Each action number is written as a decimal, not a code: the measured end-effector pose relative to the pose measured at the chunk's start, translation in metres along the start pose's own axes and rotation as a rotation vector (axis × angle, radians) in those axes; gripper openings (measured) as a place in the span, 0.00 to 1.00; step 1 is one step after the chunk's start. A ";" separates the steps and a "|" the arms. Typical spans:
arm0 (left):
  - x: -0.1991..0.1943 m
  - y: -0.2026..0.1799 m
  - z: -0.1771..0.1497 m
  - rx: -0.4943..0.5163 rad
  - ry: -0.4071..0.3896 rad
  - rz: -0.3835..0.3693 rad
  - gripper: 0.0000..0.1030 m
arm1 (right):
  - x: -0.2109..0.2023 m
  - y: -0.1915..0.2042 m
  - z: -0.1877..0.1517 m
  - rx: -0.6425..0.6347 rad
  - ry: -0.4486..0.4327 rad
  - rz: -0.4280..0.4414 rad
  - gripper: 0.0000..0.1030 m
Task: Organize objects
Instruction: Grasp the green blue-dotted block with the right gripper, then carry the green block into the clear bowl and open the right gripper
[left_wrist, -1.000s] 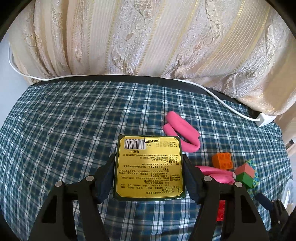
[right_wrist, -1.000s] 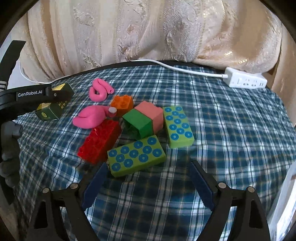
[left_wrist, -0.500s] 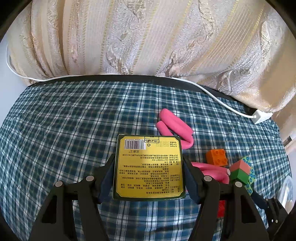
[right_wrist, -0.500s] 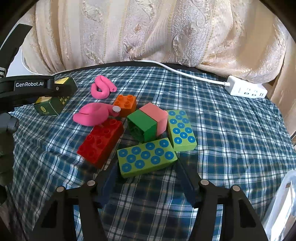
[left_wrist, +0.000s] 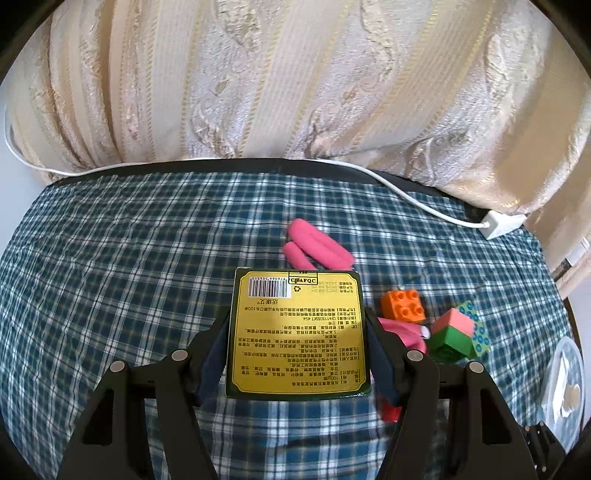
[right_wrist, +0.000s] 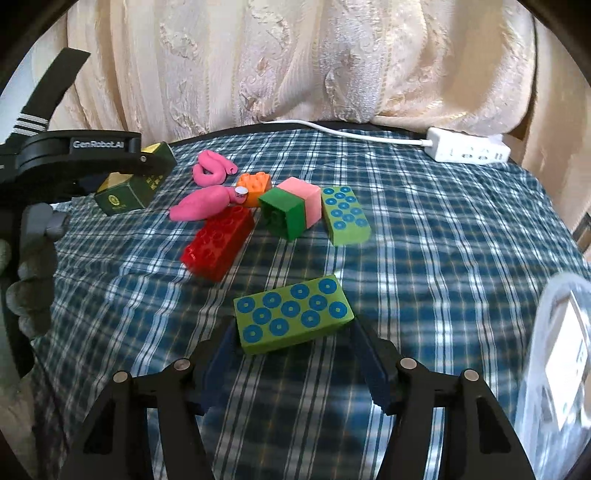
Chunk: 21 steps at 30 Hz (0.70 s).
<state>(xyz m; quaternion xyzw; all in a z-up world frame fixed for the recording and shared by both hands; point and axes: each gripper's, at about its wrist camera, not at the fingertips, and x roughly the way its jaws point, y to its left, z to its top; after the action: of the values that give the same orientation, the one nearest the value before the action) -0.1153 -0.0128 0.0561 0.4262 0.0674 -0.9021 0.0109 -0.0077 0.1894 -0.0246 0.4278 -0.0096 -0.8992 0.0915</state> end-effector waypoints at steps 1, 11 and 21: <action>-0.002 -0.002 -0.001 0.005 -0.002 -0.005 0.65 | -0.003 0.001 -0.002 0.005 -0.005 0.000 0.63; -0.021 -0.029 -0.007 0.068 -0.025 -0.064 0.65 | -0.038 0.002 -0.016 0.045 -0.054 -0.013 0.63; -0.038 -0.050 -0.015 0.121 -0.038 -0.107 0.65 | -0.075 -0.024 -0.033 0.139 -0.107 -0.070 0.63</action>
<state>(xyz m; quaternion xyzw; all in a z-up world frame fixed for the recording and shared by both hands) -0.0836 0.0373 0.0811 0.4045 0.0354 -0.9117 -0.0618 0.0608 0.2282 0.0099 0.3847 -0.0619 -0.9205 0.0297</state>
